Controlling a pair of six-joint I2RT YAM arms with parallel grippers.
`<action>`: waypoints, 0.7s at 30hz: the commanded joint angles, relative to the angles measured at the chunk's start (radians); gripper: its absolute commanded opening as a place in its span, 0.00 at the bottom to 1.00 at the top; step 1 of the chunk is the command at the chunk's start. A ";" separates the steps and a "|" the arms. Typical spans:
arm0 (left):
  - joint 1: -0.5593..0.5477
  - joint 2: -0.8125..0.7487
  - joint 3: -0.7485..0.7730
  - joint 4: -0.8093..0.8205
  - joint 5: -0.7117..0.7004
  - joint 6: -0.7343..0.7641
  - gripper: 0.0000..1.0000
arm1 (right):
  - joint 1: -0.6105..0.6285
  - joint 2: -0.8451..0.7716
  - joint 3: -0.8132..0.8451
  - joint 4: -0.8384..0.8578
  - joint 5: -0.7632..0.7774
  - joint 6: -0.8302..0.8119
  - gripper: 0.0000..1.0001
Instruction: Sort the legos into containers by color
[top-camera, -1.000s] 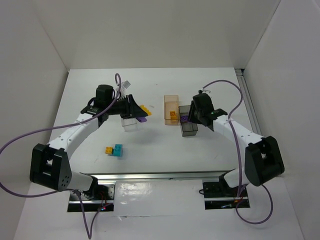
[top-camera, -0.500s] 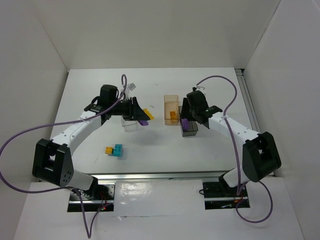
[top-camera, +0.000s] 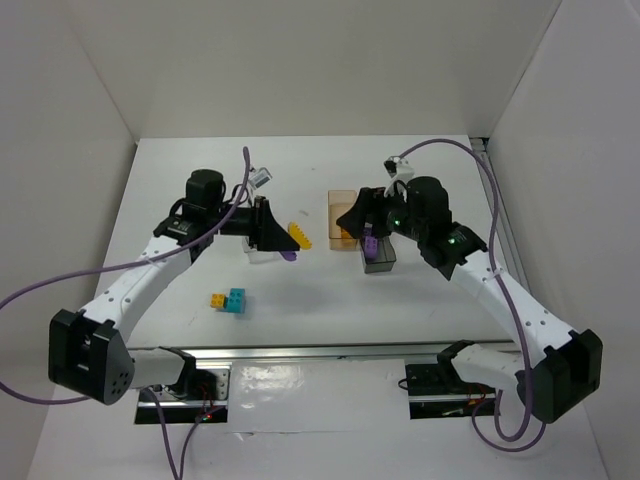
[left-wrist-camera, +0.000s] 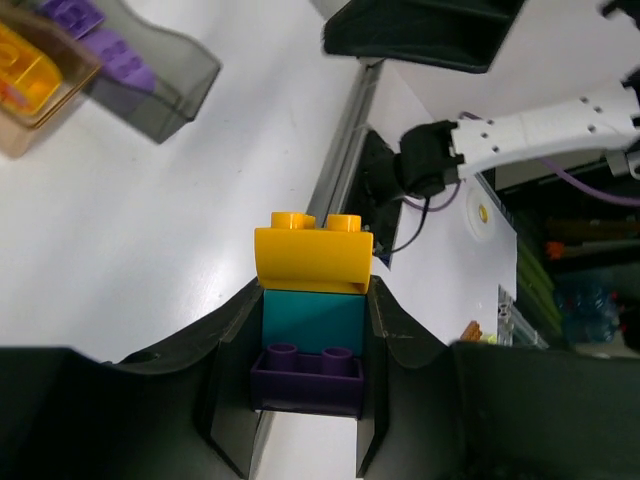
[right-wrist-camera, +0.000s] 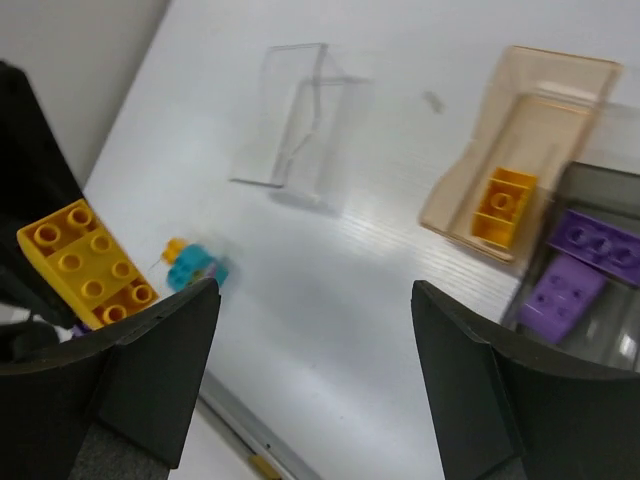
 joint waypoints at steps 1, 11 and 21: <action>-0.012 -0.078 -0.026 0.100 0.123 0.055 0.00 | 0.008 -0.002 0.025 0.081 -0.289 -0.062 0.85; -0.030 -0.103 -0.066 0.159 0.163 0.055 0.00 | 0.039 0.052 0.039 0.241 -0.603 -0.070 0.85; -0.030 -0.103 -0.066 0.197 0.163 0.055 0.00 | 0.084 0.092 0.102 0.207 -0.680 -0.113 0.91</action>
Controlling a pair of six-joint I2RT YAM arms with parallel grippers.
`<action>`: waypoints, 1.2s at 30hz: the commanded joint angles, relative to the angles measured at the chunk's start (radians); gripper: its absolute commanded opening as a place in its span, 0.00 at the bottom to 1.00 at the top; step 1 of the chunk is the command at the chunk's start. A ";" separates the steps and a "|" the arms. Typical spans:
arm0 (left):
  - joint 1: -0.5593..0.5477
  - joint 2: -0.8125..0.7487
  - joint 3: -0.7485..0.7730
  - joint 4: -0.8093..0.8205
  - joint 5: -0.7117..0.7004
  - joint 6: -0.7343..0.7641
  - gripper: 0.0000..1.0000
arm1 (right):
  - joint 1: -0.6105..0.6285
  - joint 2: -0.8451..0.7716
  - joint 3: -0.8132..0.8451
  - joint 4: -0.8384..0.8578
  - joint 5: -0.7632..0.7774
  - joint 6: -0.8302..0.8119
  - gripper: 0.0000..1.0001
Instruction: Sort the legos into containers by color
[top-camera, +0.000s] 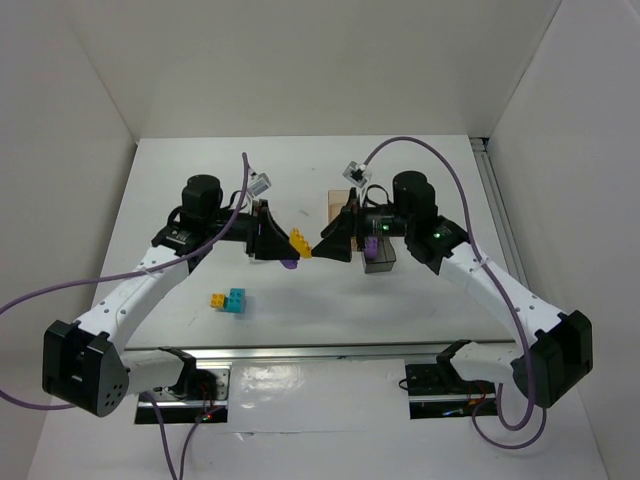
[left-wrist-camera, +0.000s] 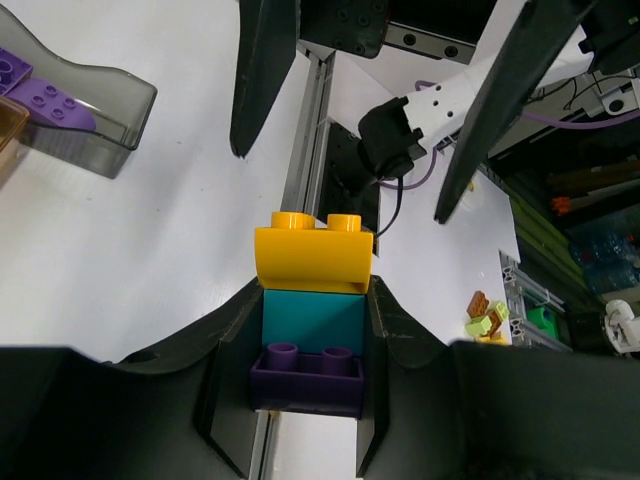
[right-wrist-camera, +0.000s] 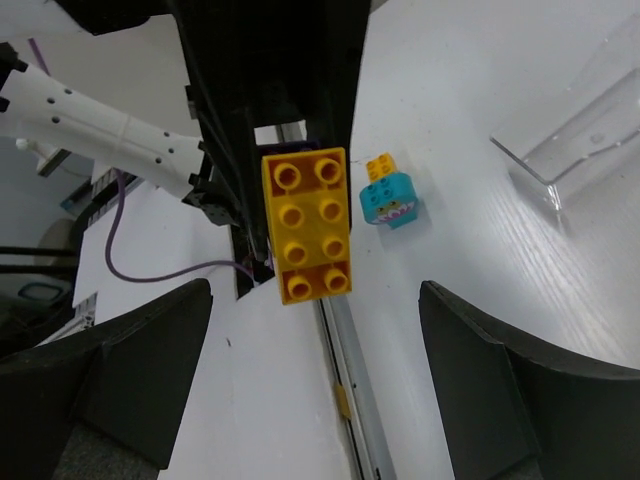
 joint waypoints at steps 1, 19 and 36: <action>-0.013 -0.017 -0.002 0.059 0.041 0.033 0.00 | 0.034 0.040 0.074 0.047 -0.052 -0.045 0.91; -0.040 -0.055 -0.002 0.039 0.041 0.071 0.00 | 0.076 0.160 0.139 0.058 -0.072 -0.073 0.74; -0.040 -0.028 0.021 -0.043 -0.066 0.100 0.00 | 0.073 0.030 0.108 -0.065 0.271 -0.076 0.20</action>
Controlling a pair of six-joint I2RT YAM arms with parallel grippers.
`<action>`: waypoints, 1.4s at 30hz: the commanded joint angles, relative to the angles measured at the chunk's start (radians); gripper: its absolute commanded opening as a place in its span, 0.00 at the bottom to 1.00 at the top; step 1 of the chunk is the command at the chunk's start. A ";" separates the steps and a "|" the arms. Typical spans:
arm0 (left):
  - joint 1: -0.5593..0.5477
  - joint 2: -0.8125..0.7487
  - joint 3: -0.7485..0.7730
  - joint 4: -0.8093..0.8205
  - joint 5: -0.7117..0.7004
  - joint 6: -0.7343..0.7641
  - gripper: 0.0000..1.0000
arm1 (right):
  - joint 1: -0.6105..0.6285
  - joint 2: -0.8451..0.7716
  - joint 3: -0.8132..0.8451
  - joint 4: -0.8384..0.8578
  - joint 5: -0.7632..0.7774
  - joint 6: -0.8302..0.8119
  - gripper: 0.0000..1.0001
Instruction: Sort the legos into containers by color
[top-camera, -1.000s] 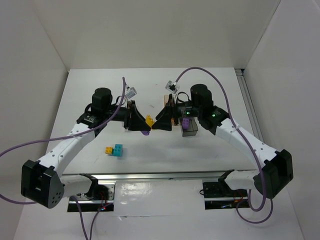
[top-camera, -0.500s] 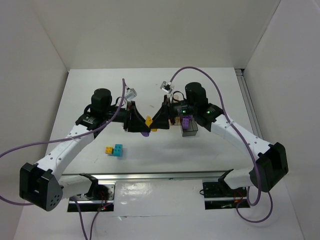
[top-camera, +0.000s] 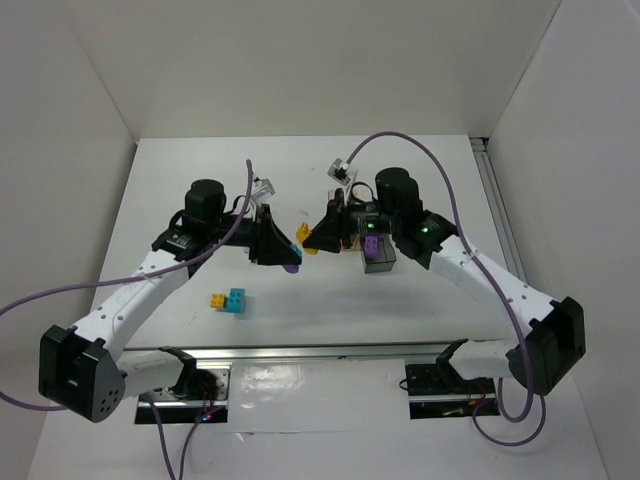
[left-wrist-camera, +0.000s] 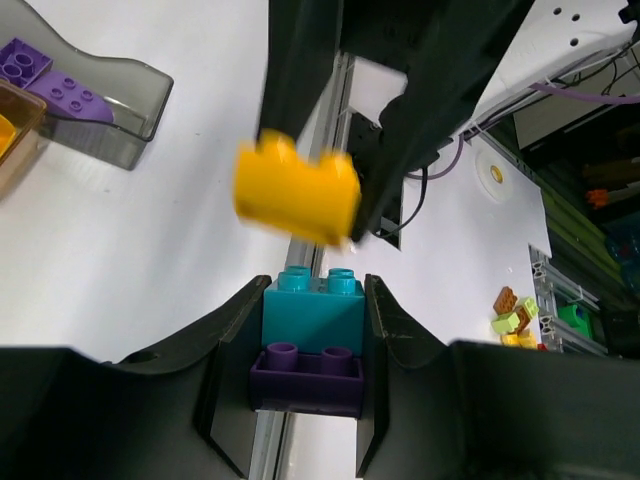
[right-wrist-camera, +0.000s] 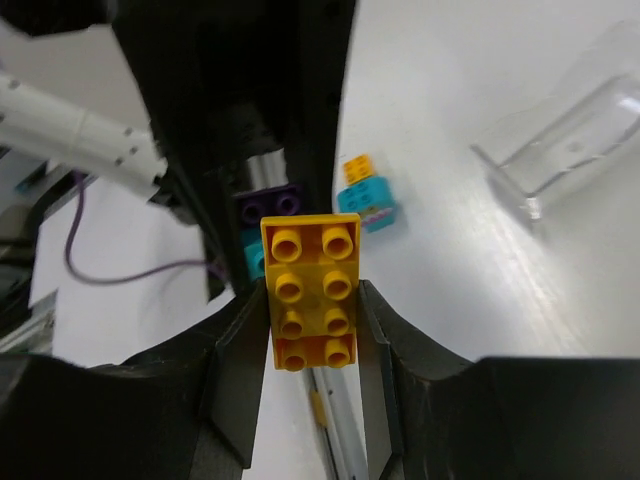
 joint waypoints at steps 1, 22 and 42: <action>-0.009 0.001 0.032 -0.006 -0.022 0.015 0.00 | -0.014 -0.095 0.011 -0.010 0.233 0.025 0.20; -0.009 -0.029 0.116 -0.207 -0.936 -0.425 0.00 | -0.035 0.287 0.088 -0.116 1.158 0.199 0.23; -0.009 0.009 0.144 -0.216 -0.889 -0.374 0.00 | -0.080 0.424 0.263 -0.151 1.096 0.161 0.76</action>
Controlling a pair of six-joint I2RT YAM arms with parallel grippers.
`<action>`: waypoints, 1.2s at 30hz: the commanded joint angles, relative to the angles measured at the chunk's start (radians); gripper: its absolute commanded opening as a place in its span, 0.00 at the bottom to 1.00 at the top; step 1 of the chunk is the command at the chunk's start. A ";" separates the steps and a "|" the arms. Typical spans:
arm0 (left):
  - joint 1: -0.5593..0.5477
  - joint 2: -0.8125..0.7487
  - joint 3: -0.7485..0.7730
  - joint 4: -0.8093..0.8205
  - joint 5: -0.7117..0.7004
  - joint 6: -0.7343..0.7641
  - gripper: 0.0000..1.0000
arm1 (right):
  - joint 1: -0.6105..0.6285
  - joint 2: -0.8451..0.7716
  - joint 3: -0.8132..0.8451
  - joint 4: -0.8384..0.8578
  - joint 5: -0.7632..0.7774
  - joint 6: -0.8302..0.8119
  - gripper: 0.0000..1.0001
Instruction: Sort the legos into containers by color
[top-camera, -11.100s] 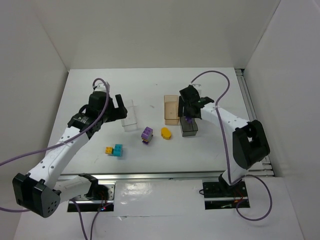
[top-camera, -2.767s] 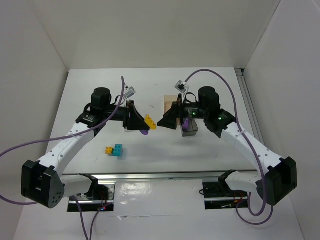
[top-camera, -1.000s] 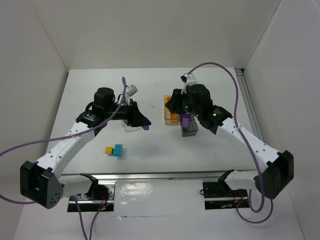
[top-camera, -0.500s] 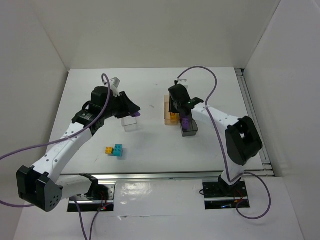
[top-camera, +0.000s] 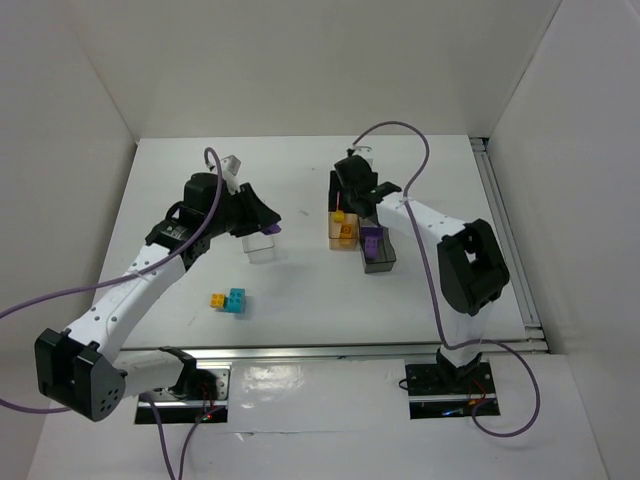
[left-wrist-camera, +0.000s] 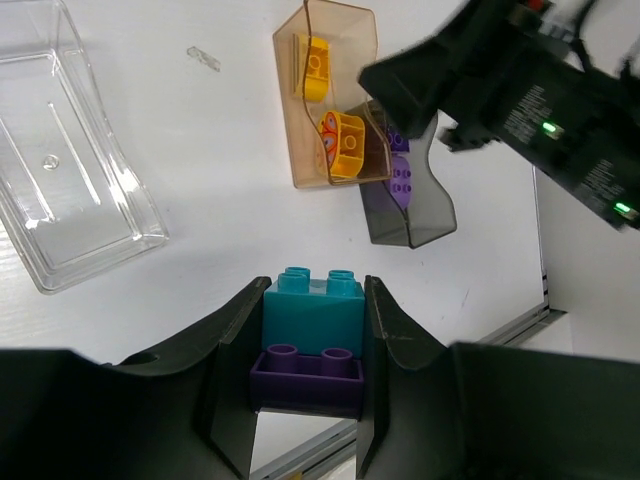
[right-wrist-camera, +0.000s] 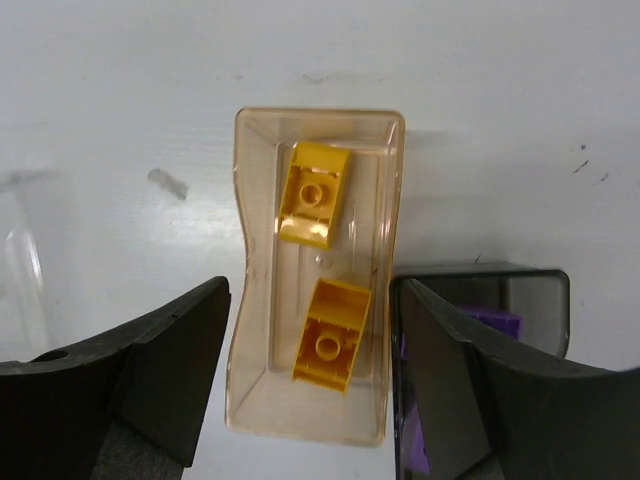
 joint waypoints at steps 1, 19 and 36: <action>-0.002 0.019 0.031 0.017 0.009 0.020 0.00 | 0.005 -0.206 -0.072 0.032 -0.061 -0.004 0.76; 0.007 0.105 0.095 0.084 0.609 0.264 0.00 | 0.074 -0.643 -0.335 0.159 -0.649 -0.002 0.81; 0.007 0.095 -0.052 0.670 0.887 -0.061 0.00 | 0.084 -0.770 -0.442 0.300 -0.967 -0.048 0.83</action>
